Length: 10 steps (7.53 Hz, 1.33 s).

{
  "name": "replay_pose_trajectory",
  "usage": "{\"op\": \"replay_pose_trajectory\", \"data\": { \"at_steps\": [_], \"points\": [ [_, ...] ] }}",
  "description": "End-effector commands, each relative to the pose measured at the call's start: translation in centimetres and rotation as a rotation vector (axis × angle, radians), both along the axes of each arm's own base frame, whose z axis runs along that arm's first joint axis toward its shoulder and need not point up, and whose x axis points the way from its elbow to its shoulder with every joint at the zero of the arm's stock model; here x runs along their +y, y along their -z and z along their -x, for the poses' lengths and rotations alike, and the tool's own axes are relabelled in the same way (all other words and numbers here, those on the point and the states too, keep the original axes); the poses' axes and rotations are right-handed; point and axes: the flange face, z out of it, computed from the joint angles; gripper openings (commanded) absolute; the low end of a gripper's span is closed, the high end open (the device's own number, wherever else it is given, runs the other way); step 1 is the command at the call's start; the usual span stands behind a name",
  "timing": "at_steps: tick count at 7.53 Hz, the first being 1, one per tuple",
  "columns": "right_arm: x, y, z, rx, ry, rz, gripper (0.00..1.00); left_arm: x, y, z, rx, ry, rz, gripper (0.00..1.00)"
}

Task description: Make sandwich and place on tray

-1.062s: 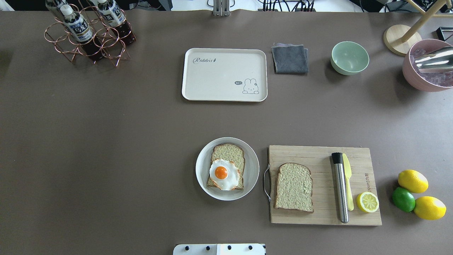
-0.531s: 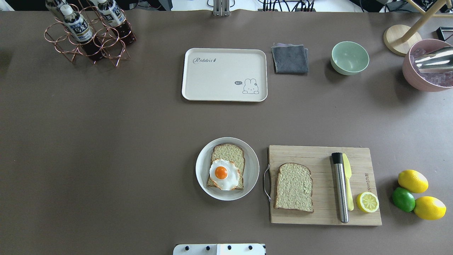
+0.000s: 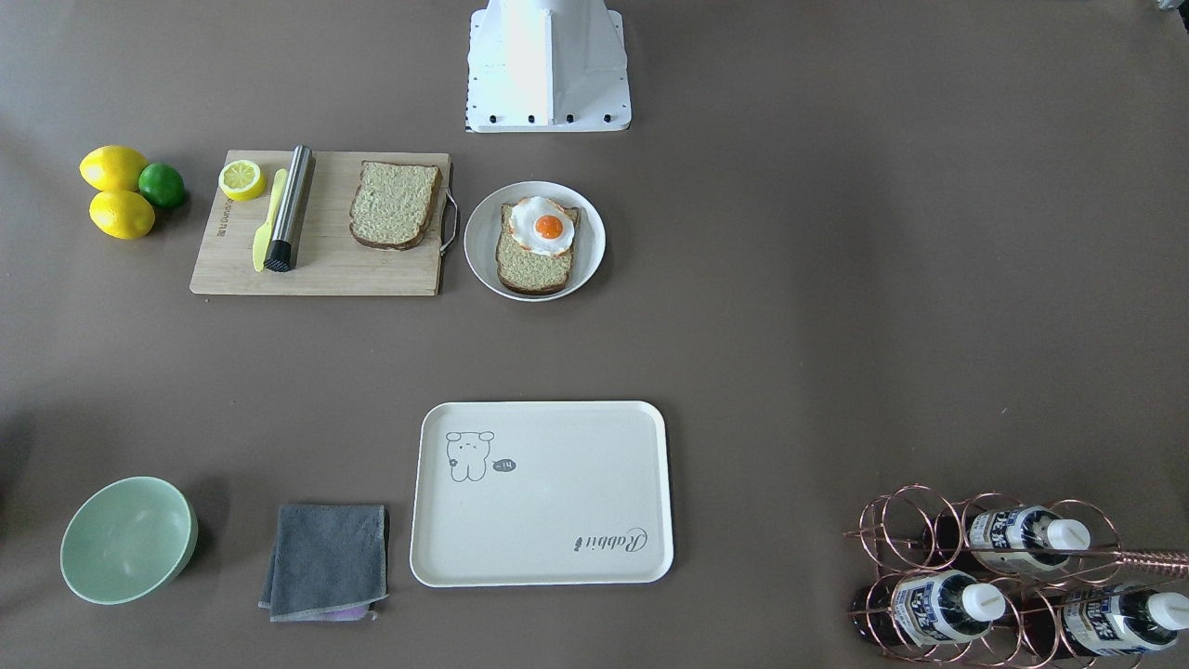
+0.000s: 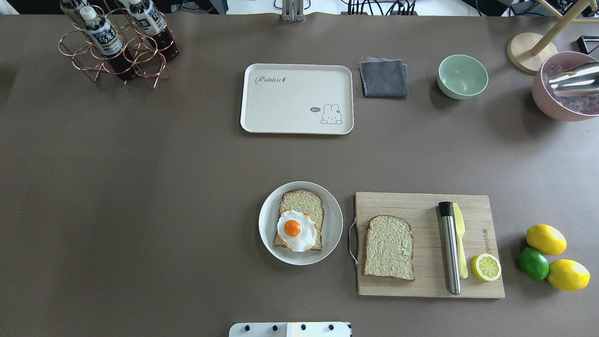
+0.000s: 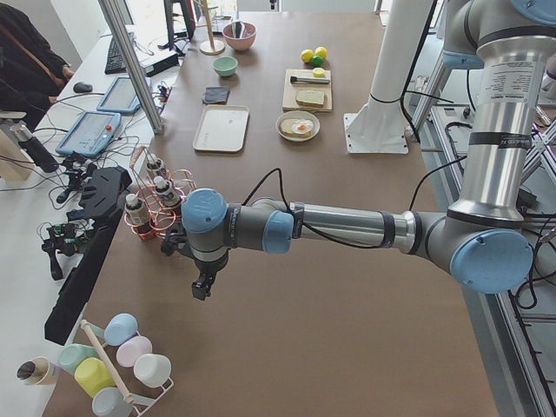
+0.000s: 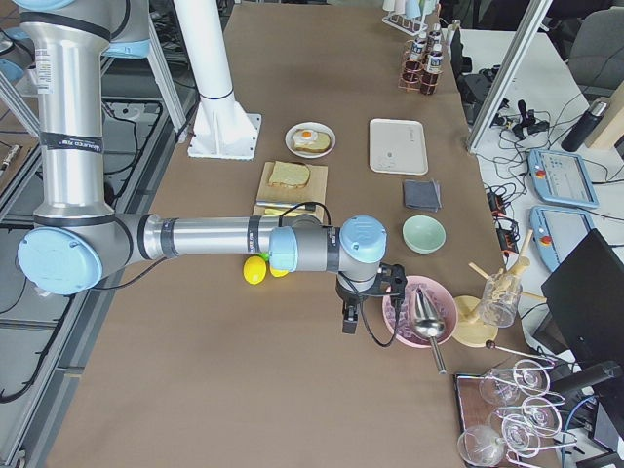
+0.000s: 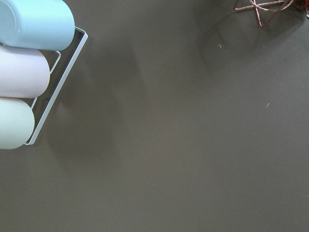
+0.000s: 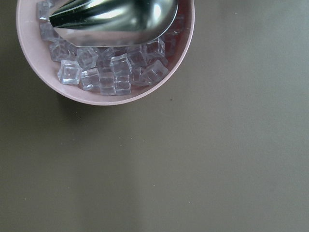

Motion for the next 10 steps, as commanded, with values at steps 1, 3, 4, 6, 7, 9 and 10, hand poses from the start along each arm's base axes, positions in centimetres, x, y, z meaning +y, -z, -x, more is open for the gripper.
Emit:
{"op": "replay_pose_trajectory", "data": {
  "at_steps": [1,3,4,6,7,9,10],
  "points": [
    [-0.06,-0.02,0.0,0.002,0.0,0.0,1.0,0.22,-0.33,-0.01,0.0,0.0,0.006,0.98],
    [-0.07,0.14,0.01,0.0,0.0,-0.003,1.0,0.38,-0.57,0.07,0.0,0.002,0.011,0.98],
    [-0.07,0.15,0.01,0.0,0.0,-0.003,1.0,0.38,-0.57,0.07,0.0,0.002,0.011,0.98],
    [-0.07,0.15,0.01,0.0,0.0,-0.003,1.0,0.3,-0.65,0.0,-0.001,0.001,0.014,0.98],
    [-0.07,0.15,0.01,0.0,0.0,-0.003,1.0,0.3,-0.57,-0.01,0.001,0.006,0.017,0.98],
    [0.0,0.08,0.02,-0.002,0.0,-0.001,1.0,0.3,-0.57,-0.01,0.002,0.009,0.02,0.98],
    [0.0,0.08,0.02,-0.002,0.0,-0.001,1.0,0.29,-0.58,-0.08,0.0,0.008,0.021,0.98]
  ]
}}
